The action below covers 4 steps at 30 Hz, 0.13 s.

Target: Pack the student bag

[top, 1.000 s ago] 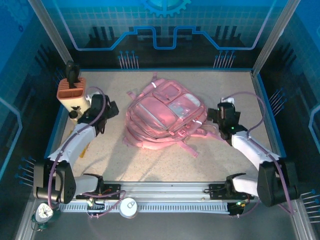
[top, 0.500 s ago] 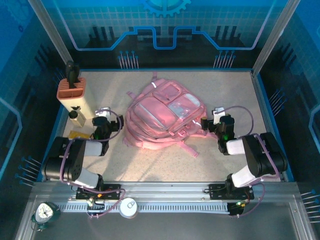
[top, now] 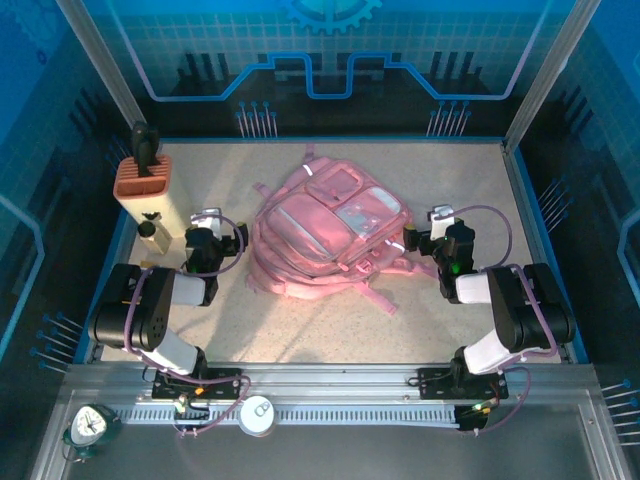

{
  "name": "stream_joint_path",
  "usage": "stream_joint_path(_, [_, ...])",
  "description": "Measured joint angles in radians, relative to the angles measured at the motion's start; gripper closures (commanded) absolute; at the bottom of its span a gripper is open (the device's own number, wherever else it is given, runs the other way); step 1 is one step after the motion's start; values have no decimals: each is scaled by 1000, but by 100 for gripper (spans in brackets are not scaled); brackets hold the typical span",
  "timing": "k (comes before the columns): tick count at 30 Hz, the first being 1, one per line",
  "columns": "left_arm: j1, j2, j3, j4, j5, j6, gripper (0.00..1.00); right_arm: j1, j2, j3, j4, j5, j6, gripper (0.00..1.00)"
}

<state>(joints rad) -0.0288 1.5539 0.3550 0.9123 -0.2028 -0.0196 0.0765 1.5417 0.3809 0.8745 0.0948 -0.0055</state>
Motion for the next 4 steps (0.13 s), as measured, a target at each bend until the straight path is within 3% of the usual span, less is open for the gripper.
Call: stream_joint_path(4, [0,0,0,0,1,0,1,-6,0,1,-2,-20,0,0])
